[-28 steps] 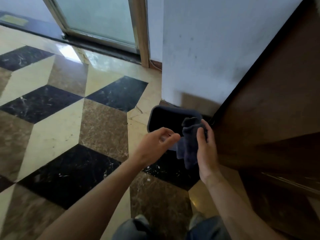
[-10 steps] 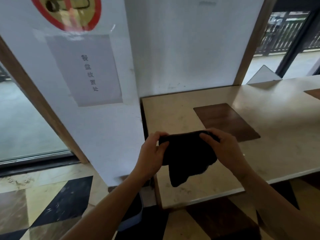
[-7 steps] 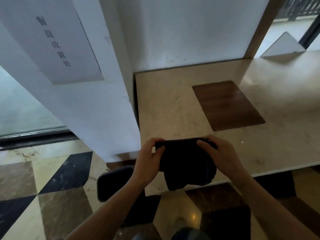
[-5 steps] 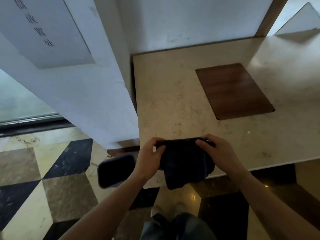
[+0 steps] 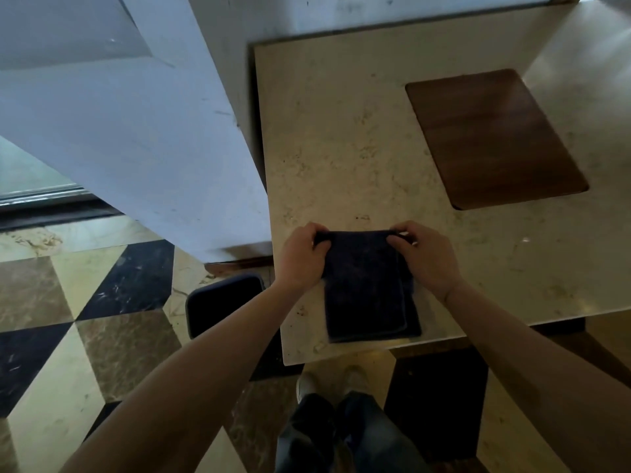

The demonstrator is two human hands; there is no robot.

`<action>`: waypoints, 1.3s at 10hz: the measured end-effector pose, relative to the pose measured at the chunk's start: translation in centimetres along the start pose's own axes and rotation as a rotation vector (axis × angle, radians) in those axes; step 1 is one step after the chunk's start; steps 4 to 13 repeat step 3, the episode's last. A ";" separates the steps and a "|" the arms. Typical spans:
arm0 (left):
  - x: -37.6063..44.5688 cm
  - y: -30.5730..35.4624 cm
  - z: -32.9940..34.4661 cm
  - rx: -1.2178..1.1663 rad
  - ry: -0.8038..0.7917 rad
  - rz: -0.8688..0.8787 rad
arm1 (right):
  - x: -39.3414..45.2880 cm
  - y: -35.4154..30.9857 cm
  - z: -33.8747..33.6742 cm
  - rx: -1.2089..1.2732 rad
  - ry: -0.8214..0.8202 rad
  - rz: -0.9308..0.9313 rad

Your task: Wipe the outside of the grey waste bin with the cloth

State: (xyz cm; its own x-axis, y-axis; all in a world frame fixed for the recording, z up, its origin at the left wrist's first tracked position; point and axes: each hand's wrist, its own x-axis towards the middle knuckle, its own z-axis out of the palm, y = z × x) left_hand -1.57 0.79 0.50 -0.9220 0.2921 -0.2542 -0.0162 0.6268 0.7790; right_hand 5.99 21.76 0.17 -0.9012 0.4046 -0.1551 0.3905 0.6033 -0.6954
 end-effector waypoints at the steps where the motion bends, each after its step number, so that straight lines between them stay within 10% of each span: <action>1: 1.4 -0.8 0.4 0.162 0.016 0.028 | 0.8 0.1 0.8 -0.127 0.052 -0.013; 13: 1.6 -1.5 0.6 0.336 0.120 0.125 | 0.6 0.4 1.6 -0.282 0.126 -0.036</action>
